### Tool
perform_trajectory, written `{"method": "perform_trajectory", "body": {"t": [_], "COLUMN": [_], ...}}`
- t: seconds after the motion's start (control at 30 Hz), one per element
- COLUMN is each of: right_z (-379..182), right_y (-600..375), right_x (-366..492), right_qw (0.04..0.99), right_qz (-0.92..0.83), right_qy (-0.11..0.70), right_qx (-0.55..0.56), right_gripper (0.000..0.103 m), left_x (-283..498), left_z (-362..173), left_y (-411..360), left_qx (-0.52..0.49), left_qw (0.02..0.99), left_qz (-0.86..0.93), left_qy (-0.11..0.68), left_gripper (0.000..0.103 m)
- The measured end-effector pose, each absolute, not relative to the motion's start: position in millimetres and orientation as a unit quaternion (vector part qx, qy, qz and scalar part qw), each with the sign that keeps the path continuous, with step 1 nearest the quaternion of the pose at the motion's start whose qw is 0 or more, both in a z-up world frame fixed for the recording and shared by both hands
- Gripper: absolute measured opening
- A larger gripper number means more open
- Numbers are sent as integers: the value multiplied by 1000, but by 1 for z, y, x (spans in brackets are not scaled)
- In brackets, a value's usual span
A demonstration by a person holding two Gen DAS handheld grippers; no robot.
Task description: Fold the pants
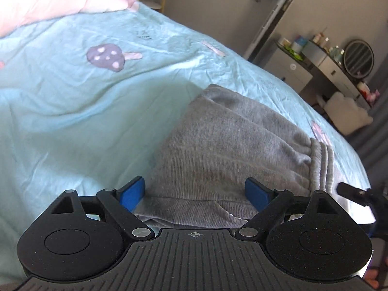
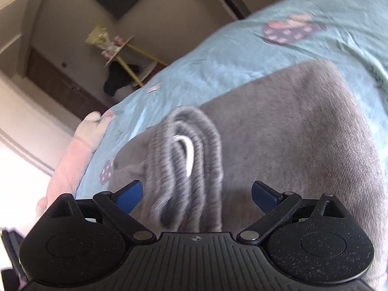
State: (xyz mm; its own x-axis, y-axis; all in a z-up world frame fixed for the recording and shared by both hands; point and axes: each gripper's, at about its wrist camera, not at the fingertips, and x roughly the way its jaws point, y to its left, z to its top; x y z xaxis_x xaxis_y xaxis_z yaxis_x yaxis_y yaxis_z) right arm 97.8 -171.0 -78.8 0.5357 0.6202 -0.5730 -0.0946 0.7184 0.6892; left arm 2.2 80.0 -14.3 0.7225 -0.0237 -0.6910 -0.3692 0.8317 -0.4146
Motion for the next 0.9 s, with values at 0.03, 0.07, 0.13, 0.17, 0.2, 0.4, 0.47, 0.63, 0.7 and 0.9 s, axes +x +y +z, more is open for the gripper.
{"method": "perform_trajectory", "body": {"t": [0.03,0.07,0.13,0.17,0.2,0.4,0.47,0.63,0.7,0.9], "right_z": [-85,-89,-89,-89,-89,-96,-97,-87,-77,-26], "right_y": [-173,-172,-166,-163,-159,-150,-147,-127,-119,-122], "right_x": [101,103,107,109,111,118,120,123,117,97], "right_qw": [810,806,802,799,797,783,777,792,812,835], "right_qz": [218,220,229,235,239,248,251,233,225,258], "right_qy": [434,433,436,440,445,456,460,470,457,388], "right_qx": [327,339,338,336,332,343,349,313,284,294], "right_gripper": [97,96,93,86,80,50,59,57,48,36], "left_x": [2,1,2,3,3,1,1,0,-1,-9], "left_z": [-16,-14,-14,-14,-14,-16,-16,-16,-17,-14], "left_y": [81,79,78,77,77,81,80,80,81,81], "left_qx": [-277,-278,-277,-276,-277,-296,-297,-300,-307,-316], "left_qw": [886,886,886,886,885,881,880,880,878,881], "left_qz": [98,100,101,102,102,104,106,109,112,120], "left_qy": [358,357,358,358,359,355,354,353,349,330], "left_gripper": [93,93,93,93,93,93,93,93,92,90]}}
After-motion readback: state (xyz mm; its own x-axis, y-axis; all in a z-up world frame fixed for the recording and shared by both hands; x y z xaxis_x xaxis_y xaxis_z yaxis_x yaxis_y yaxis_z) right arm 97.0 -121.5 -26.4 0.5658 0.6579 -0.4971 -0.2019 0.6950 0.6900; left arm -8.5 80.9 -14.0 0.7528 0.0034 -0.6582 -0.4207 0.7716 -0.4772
